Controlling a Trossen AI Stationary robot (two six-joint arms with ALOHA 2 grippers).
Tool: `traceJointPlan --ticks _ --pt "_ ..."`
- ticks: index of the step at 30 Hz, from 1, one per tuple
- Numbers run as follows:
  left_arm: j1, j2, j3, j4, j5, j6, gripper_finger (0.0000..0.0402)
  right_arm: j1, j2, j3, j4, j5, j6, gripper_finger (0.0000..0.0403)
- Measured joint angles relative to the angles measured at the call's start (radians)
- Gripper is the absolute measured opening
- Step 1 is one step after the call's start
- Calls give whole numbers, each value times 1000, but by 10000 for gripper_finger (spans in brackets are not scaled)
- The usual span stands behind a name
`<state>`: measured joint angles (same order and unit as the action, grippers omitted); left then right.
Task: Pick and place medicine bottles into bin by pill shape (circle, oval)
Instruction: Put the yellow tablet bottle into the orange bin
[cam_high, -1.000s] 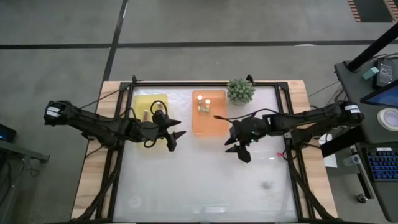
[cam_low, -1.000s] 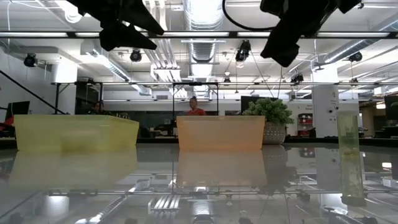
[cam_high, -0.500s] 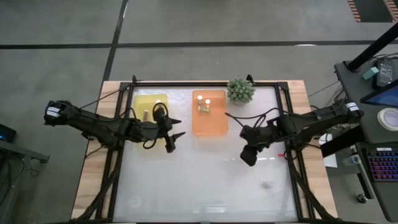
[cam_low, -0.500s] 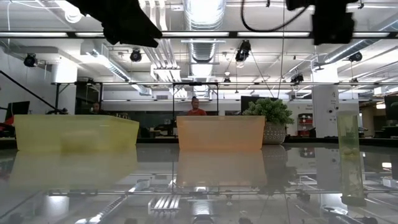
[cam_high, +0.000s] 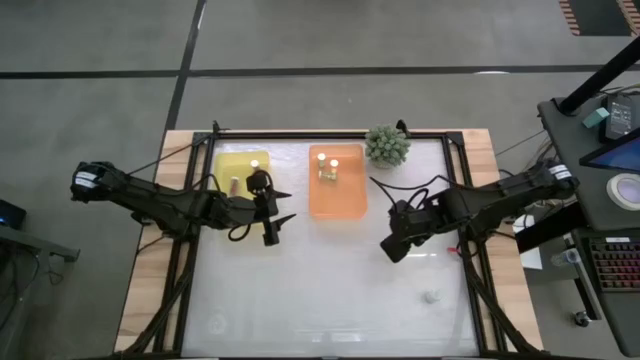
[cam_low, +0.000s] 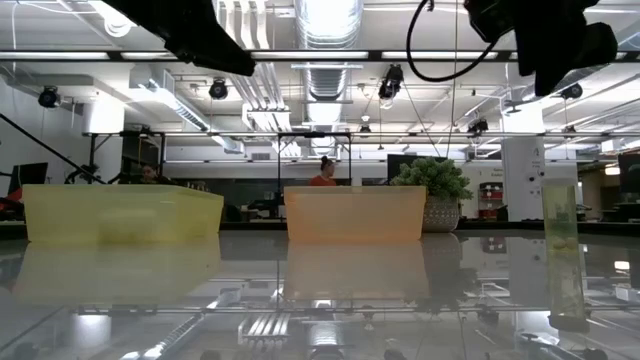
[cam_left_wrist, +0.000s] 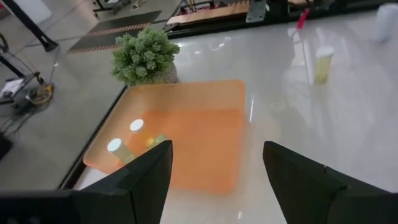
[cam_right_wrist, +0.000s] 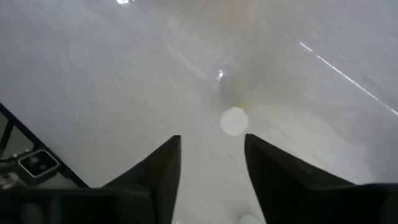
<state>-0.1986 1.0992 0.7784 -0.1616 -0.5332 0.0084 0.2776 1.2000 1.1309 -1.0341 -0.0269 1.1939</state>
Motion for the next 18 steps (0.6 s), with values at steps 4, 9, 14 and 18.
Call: traceJointPlan --ticks 4,9,14,18 --pt "0 0 0 -10 -2 39 235 1 71 63 -7 0 10 198" --pt "0 0 0 -43 -4 51 235 2 169 103 -39 1 1 217" --pt "0 -1 -1 -97 -5 50 235 1 254 100 -62 1 -15 222" --pt "0 -2 -1 -101 -5 50 235 1 305 99 -62 1 -17 221"
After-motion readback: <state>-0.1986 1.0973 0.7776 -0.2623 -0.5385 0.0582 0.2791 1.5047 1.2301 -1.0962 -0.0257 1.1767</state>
